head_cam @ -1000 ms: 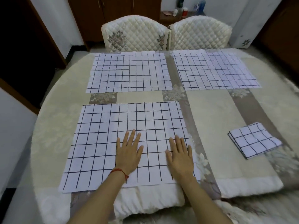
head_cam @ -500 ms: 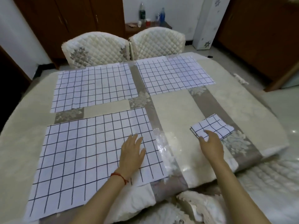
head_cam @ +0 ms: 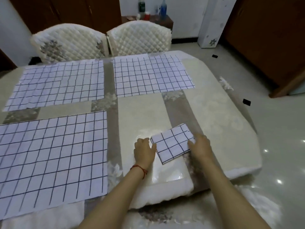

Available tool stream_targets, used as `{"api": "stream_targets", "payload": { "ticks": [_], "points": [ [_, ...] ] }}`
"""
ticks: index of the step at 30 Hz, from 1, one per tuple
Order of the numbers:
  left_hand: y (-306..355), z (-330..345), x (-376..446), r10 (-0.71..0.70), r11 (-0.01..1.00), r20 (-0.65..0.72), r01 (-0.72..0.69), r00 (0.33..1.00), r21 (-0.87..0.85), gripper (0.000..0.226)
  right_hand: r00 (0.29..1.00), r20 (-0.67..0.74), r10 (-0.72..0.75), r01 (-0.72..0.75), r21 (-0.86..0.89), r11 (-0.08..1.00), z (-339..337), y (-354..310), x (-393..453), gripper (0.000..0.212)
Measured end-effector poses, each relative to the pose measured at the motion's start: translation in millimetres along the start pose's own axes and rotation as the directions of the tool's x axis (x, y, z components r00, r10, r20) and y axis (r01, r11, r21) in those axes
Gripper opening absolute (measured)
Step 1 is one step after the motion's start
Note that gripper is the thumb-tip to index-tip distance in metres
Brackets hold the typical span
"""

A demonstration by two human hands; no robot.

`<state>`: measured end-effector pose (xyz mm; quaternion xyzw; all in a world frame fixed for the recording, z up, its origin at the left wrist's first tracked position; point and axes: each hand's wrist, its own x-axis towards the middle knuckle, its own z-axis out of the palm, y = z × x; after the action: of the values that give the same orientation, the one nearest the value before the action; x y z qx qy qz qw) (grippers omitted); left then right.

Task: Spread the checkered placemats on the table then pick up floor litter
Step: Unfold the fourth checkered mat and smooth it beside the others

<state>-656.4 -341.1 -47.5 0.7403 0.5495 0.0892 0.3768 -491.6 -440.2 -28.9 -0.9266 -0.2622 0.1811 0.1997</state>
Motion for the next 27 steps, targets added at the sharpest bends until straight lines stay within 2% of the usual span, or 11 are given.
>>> {"api": "stream_targets", "payload": {
  "ticks": [2, 5, 8, 10, 12, 14, 16, 19, 22, 25, 27],
  "points": [
    [9.3, 8.8, 2.4, -0.055, 0.995, -0.016, 0.054, 0.998, -0.084, 0.024, 1.0, 0.007, 0.009, -0.009, 0.012, 1.0, 2.0, 4.4, 5.2, 0.036],
    [21.1, 13.5, 5.4, -0.117, 0.978, -0.032, 0.109, 0.993, -0.18, 0.02, 0.999, -0.006, 0.046, -0.044, 0.137, 0.99, 3.3, 5.1, 9.8, 0.03],
    [27.9, 11.3, 8.5, -0.204, 0.949, -0.038, 0.188, 0.978, -0.253, 0.033, 0.993, 0.019, 0.112, -0.113, 0.261, 0.959, 3.1, 6.0, 12.1, 0.027],
    [27.6, 9.9, 9.7, -0.243, 0.93, -0.014, 0.229, 0.97, -0.287, 0.031, 0.983, 0.039, 0.181, -0.183, 0.33, 0.926, 1.2, 5.5, 11.5, 0.032],
    [25.0, 9.5, 10.1, -0.255, 0.91, 0.019, 0.247, 0.967, -0.332, 0.03, 0.976, 0.057, 0.211, -0.217, 0.368, 0.904, -1.2, 4.4, 10.3, 0.03],
    [24.1, 5.3, 9.2, -0.247, 0.892, 0.025, 0.237, 0.969, -0.385, 0.041, 0.974, 0.082, 0.212, -0.227, 0.382, 0.896, -3.8, 3.9, 7.6, 0.03],
    [25.4, -2.6, 8.0, -0.207, 0.883, 0.023, 0.197, 0.978, -0.427, 0.036, 0.976, 0.075, 0.204, -0.217, 0.377, 0.9, -9.2, 2.2, 2.7, 0.028],
    [29.4, -22.3, 2.7, -0.061, 0.897, -0.031, 0.041, 0.998, -0.44, 0.021, 0.992, -0.037, 0.121, -0.103, 0.321, 0.942, -24.3, -7.3, -6.6, 0.026],
    [35.2, -49.4, -2.1, 0.12, 0.895, -0.096, -0.149, 0.988, -0.42, 0.016, 0.986, -0.111, -0.122, 0.156, 0.392, 0.907, -41.3, -31.8, -21.2, 0.034],
    [46.5, -79.5, -10.0, 0.268, 0.862, -0.142, -0.303, 0.953, -0.406, 0.026, 0.909, -0.114, -0.401, 0.415, 0.327, 0.849, -55.4, -60.9, -36.5, 0.038],
    [52.0, -97.2, -16.2, 0.328, 0.836, -0.16, -0.365, 0.931, -0.409, 0.032, 0.87, -0.112, -0.481, 0.491, 0.3, 0.818, -61.8, -78.0, -46.0, 0.034]
  ]
}}
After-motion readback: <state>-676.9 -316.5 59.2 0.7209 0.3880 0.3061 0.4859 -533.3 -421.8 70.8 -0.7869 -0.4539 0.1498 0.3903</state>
